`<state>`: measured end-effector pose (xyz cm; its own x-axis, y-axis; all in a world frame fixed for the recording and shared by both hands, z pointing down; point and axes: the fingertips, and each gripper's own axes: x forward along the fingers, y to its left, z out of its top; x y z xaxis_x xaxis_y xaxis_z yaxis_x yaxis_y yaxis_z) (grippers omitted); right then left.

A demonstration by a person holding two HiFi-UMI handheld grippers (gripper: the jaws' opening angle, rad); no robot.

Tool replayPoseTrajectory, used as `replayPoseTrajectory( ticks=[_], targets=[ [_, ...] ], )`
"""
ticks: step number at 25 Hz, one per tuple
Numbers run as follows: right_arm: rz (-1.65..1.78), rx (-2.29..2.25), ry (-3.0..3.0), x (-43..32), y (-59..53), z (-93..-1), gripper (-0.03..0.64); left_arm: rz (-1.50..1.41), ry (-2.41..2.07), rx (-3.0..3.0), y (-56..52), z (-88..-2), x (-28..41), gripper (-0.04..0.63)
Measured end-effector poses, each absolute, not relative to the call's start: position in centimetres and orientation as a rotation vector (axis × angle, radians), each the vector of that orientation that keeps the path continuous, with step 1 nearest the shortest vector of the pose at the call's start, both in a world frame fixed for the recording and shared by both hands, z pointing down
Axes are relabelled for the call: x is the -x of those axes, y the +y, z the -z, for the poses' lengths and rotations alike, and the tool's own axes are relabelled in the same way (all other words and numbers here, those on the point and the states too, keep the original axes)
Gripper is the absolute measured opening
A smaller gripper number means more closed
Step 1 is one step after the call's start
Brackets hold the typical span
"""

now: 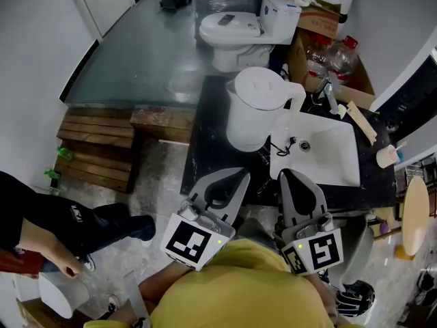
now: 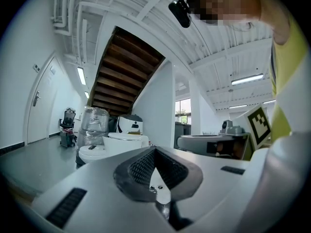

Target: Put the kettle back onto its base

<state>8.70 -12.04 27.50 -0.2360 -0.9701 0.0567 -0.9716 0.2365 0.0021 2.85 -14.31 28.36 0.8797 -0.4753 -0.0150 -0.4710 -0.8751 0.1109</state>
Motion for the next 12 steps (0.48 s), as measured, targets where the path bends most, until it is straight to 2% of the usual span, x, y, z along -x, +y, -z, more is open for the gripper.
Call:
replayPoseTrajectory(
  ticks=[12],
  targets=[
    [-0.038,-1.915,-2.386,-8.93,-12.44,-28.04,0.015,0.066,-0.682,-2.937,-14.31,-29.06,-3.05,0.002]
  ],
)
